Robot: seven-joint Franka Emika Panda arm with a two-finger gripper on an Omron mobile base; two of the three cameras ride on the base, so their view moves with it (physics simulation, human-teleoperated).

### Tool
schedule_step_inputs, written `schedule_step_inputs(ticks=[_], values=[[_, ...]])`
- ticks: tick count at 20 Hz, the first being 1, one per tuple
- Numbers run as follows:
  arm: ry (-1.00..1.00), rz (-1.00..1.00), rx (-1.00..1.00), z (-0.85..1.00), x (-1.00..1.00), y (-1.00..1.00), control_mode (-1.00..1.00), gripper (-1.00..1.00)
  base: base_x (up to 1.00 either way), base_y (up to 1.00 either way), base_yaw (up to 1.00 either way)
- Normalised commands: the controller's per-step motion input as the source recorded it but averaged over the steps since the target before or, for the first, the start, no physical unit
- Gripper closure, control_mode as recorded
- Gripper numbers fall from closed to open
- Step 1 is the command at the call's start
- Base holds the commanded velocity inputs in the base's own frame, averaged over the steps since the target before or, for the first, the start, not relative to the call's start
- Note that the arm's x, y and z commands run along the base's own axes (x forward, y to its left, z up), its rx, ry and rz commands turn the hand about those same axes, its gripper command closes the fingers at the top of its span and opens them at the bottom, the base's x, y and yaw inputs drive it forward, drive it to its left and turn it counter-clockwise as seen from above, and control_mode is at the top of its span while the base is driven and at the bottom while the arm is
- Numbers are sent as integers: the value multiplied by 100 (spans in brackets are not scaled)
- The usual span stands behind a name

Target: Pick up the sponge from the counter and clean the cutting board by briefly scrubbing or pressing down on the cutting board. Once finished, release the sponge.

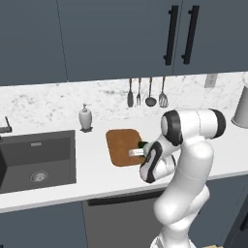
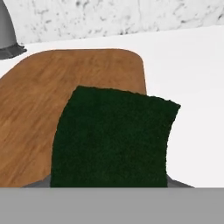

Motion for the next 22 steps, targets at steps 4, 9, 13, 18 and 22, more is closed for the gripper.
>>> schedule_step_inputs(ticks=[4, 9, 13, 18, 22], values=[[0, 0, 0, -22, 47, 0, -100, 100, 0, 0, 0], [2, 0, 0, -22, 48, 0, -100, 100, 0, 0, 0], [-9, 0, 0, -71, 23, 4, -100, 100, 0, 0, 0], [-22, 0, 0, -90, 30, 0, -100, 100, 0, 0, 0], [-18, -3, 0, -66, 48, 1, -100, 100, 0, 0, 0]])
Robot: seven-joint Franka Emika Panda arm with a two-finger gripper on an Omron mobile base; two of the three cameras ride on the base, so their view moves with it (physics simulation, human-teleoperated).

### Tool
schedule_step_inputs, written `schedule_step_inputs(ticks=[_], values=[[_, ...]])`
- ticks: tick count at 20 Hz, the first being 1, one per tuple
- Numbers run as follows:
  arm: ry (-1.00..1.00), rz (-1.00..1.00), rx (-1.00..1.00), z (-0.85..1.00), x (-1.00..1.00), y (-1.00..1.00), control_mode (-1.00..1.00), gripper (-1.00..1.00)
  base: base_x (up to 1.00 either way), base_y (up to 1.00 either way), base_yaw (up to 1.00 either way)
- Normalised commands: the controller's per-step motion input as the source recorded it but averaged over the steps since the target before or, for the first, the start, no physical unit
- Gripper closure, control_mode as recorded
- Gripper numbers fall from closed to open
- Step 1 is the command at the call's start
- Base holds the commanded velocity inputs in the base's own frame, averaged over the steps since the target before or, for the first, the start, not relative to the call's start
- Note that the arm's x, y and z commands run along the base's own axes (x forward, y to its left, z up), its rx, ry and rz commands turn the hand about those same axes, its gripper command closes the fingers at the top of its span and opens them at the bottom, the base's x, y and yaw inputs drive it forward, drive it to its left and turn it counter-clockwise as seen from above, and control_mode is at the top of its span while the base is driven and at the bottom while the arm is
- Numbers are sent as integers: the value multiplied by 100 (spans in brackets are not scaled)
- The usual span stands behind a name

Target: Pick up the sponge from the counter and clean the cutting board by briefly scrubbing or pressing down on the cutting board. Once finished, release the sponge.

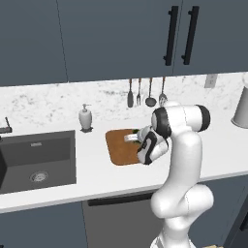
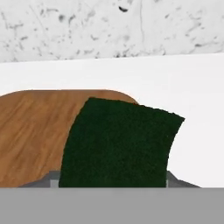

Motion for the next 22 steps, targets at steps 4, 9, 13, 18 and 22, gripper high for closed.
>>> schedule_step_inputs(ticks=[4, 9, 13, 18, 22], values=[[-14, -5, 0, -71, 58, 7, -100, 100, 0, 0, 0], [-11, -6, 0, -64, 66, 5, -100, 100, 0, 0, 0], [-14, -5, 0, -68, 59, 7, -100, 100, 0, 0, 0], [-15, -5, 0, -75, 55, 9, -100, 100, 0, 0, 0], [-7, -3, 0, -68, 52, 3, -100, 100, 0, 0, 0]])
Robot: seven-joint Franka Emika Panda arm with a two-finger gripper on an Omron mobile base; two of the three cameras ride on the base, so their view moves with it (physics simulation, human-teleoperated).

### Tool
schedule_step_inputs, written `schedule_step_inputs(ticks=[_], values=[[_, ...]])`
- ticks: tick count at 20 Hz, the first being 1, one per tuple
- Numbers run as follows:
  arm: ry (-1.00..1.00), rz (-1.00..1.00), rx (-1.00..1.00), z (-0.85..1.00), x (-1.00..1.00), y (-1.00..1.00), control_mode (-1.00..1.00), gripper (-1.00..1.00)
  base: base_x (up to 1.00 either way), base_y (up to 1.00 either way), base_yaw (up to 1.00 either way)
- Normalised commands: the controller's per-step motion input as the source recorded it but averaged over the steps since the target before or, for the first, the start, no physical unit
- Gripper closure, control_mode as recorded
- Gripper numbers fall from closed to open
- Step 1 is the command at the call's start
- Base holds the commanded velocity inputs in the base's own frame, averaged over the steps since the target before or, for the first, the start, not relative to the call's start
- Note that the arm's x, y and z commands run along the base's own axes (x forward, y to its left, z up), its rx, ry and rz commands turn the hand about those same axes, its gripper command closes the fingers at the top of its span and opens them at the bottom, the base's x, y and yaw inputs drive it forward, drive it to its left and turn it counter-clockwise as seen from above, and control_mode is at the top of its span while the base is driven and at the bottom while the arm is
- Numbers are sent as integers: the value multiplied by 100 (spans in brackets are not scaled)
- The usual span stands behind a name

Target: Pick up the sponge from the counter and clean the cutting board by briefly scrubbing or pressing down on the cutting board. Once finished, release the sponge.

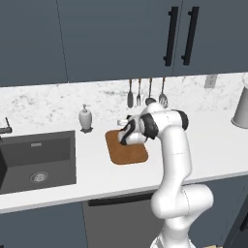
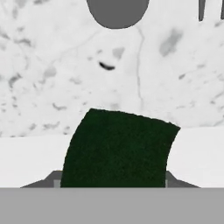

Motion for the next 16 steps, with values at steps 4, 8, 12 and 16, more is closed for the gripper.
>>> schedule_step_inputs(ticks=[4, 8, 12, 16], values=[[1, -2, 3, 8, -30, 5, -100, 100, 0, 0, 0], [0, -1, 4, 68, -65, 1, -100, 100, 0, 0, 0], [0, 0, 0, 64, -65, 6, -100, 100, 0, 0, 0], [0, 0, 0, 42, -81, 4, -100, 100, 0, 0, 0]])
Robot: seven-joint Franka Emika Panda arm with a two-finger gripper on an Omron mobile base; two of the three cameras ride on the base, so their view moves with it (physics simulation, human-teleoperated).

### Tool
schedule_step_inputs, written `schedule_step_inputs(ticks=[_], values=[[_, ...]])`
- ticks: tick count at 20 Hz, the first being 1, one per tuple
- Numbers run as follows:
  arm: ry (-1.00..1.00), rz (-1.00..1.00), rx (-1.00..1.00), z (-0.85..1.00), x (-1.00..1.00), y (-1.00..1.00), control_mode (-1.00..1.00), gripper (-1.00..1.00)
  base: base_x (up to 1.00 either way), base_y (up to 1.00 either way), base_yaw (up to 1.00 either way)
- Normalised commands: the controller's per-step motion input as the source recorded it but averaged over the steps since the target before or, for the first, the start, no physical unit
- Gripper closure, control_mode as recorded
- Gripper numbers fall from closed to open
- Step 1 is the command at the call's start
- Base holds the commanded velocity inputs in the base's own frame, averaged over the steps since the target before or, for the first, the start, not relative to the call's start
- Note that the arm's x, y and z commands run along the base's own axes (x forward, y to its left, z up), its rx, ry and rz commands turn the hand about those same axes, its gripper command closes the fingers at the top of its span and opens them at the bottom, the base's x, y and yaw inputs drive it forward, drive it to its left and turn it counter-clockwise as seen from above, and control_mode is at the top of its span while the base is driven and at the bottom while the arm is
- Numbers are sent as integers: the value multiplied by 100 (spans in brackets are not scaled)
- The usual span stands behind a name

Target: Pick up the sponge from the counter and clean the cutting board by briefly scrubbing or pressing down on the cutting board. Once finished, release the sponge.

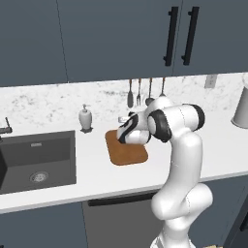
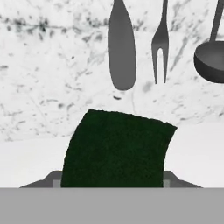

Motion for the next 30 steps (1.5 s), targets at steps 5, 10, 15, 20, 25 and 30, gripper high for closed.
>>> schedule_step_inputs(ticks=[5, 10, 15, 20, 25, 30], values=[[9, 0, 0, 37, -82, 24, -100, 100, 0, 0, 0], [17, 2, -5, 19, -70, 48, -100, 100, 0, 0, 0], [3, 7, -12, 0, -55, 59, -100, 100, 0, 0, 0], [0, 7, -6, -5, -39, 52, -100, 100, 0, 0, 0], [1, 3, 2, -28, -13, 29, -100, 100, 0, 0, 0], [0, 0, 7, -43, -2, 17, -100, 100, 0, 0, 0]])
